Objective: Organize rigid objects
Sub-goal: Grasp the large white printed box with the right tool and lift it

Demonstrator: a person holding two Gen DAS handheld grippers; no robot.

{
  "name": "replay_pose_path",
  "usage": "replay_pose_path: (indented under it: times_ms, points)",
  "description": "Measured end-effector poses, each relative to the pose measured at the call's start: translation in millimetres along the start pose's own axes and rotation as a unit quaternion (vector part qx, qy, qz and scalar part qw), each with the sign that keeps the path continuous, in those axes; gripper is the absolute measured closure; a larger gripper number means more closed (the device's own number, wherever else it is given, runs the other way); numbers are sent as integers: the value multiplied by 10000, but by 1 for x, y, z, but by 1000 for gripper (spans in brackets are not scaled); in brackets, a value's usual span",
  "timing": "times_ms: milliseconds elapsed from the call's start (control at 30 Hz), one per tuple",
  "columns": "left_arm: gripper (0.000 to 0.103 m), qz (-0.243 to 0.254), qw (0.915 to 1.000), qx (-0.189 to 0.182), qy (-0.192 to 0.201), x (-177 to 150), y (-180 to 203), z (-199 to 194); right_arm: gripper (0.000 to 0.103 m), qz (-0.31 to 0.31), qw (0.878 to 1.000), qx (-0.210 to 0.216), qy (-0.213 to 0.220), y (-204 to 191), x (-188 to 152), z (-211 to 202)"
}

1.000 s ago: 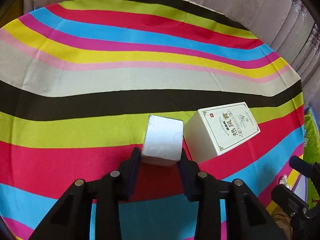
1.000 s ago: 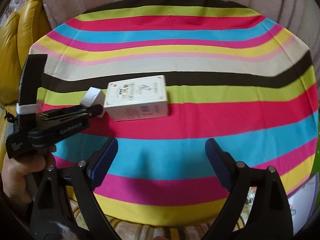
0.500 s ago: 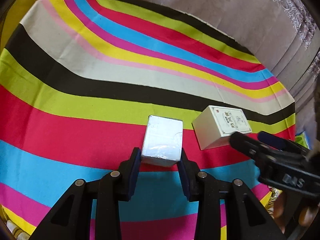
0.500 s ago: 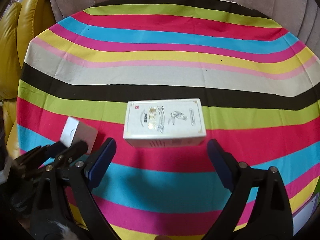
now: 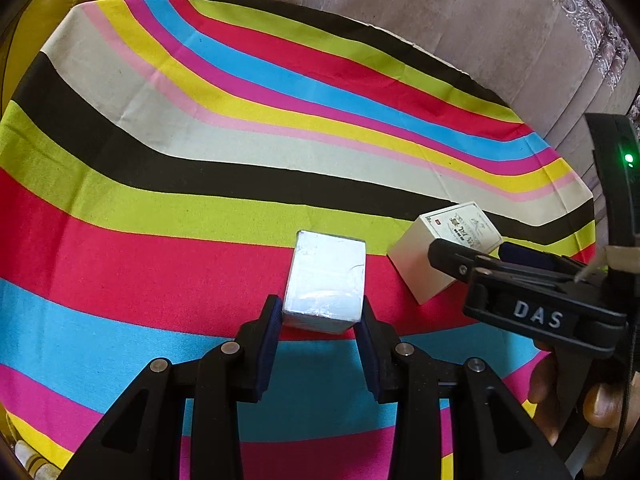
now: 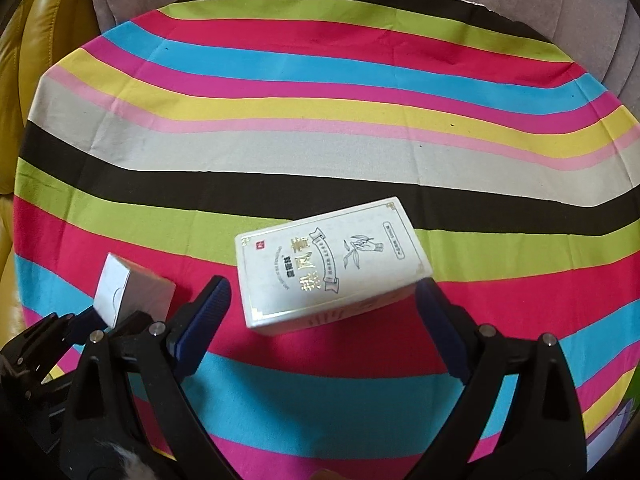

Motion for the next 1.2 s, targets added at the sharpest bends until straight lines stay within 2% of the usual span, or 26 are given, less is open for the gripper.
replay_pose_path:
  times_ms: [500,567,667,900,1100,1200]
  points:
    - [66,43,10000,13,-63,-4,-1,4,8,-144,9998,64,-115,-1,-5,20]
    - [66,21,10000,-2,-80,-4,-1,4,8,-338,9994,93,9,-3,-1,13]
    - [66,9,10000,-25,-88,-5,-1,5,8,-950,9952,192,159,-7,4,2]
    - [66,-28,9999,-54,-136,-9,-3,7,5,-1487,9873,431,352,-8,15,-6]
    - [65,-18,9999,-54,-134,-9,-2,7,4,-1888,9779,872,190,-19,14,13]
    - [65,1,9999,-47,-131,-9,-3,7,1,-2033,9756,803,189,-17,12,21]
Point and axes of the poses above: each gripper's, at about its wrist camera, not at the fingertips, and z roughly the way its jaws point, y to its right, x to its top, the point moved 10 cm from there along z, roughly the way its jaws point, and after that the axes turned 14 degrees about y, right-handed, at the moved point
